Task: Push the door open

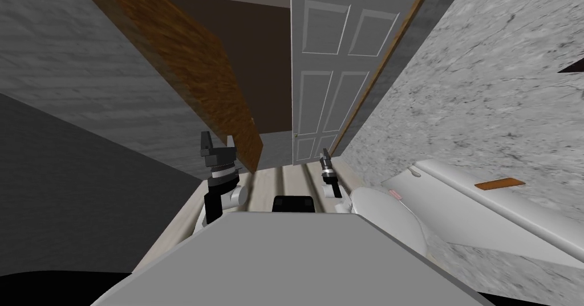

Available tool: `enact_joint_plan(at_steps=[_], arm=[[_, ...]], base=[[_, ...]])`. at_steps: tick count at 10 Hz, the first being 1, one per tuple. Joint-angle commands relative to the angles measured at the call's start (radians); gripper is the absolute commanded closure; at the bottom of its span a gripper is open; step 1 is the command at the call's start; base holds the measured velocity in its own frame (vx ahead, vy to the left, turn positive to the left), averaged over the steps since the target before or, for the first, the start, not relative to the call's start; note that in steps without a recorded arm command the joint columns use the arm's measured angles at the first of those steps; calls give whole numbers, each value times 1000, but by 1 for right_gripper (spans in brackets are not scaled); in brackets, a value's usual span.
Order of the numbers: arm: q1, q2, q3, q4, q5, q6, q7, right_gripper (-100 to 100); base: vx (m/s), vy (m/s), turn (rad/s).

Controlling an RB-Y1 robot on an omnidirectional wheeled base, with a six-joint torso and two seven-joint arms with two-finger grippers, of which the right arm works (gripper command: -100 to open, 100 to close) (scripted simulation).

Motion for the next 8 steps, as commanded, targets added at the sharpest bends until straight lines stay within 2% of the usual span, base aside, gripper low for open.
enact_joint_plan(at_steps=[1, 2, 3, 8], arm=[[-17, 0, 0, 48, -1, -6, 1, -100], [-28, 1, 0, 76, -2, -10, 3, -100], [-28, 1, 0, 78, -2, -10, 3, -100], [-80, 12, 0, 220, -5, -30, 9, -100]], base=[[105, 23, 51], [103, 13, 50], [69, 10, 14], [88, 17, 43]])
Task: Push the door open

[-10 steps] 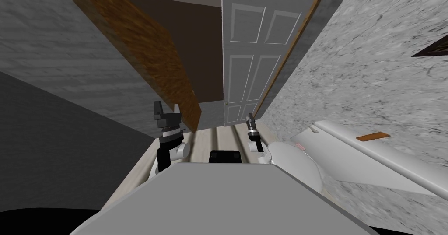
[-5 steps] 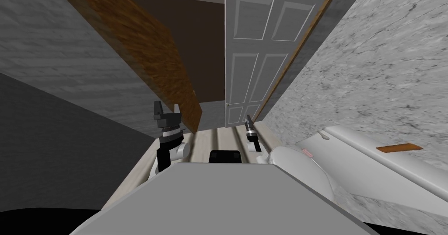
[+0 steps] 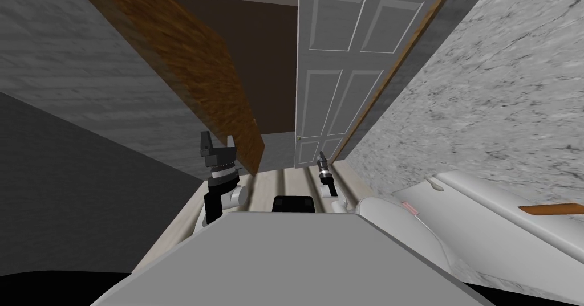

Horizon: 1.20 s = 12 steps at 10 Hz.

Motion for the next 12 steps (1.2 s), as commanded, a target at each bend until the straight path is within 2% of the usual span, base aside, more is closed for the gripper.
enact_joint_plan(at_steps=[1, 9, 11, 12], arm=[[-8, 6, 3, 35, 0, -6, 2, -100], [-82, 35, 3, 236, -4, -35, 12, -100], [-98, 44, 3, 278, -5, -41, 14, -100], [-98, 44, 3, 278, -5, -41, 14, -100]], base=[[101, 5, 48], [105, 11, 42], [94, 2, 36], [57, 2, 11]])
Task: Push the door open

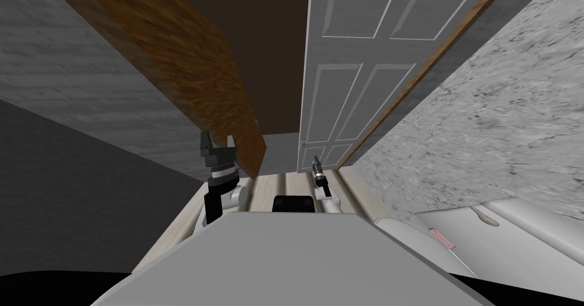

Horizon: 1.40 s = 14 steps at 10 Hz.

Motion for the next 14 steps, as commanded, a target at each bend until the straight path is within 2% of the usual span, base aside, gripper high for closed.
enact_joint_plan(at_steps=[1, 5, 8, 10, 11, 12, 14], arm=[[-16, 4, -2, 39, -2, -12, 1, -100], [-43, 22, -2, 111, -3, -22, 4, -100], [-72, 46, -2, 189, -5, -33, 8, -100], [-82, 57, -2, 219, -5, -38, 9, -100], [-88, 52, -5, 226, -6, -44, 9, -100], [-92, 21, -7, 232, -8, -46, 11, -100], [-96, -4, -11, 236, -10, -45, 11, -100]], base=[[60, -4, 21], [92, -2, 31], [140, -3, 44], [106, -14, 22], [51, -2, 7], [94, 8, 16], [159, 18, 17]])
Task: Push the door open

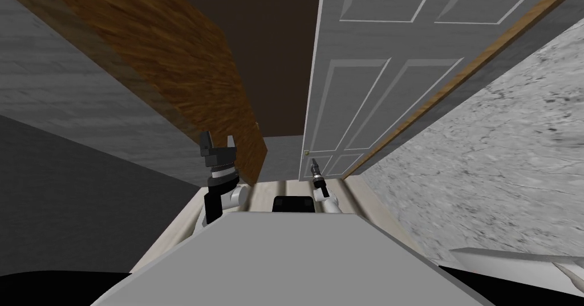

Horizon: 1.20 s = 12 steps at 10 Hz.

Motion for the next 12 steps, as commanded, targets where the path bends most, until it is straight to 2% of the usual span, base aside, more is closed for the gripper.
enact_joint_plan(at_steps=[1, 2, 4, 6, 7, 8, 12], arm=[[-11, -15, -5, 19, -3, -7, 2, -100], [-13, -15, -7, 21, -5, -6, 2, -100], [-17, -2, -11, 24, -7, -4, 3, -100], [-21, 37, -14, 28, -9, -2, 4, -100], [-21, 25, -13, 26, -9, -2, 4, -100], [-21, 25, -13, 26, -9, -2, 4, 100], [-21, 25, -13, 26, -9, -2, 4, 100]], base=[[180, 27, 26], [196, 35, 20], [205, 16, 19], [210, -15, 16], [66, -5, -3], [-12, 2, 4], [-13, 0, 0]])
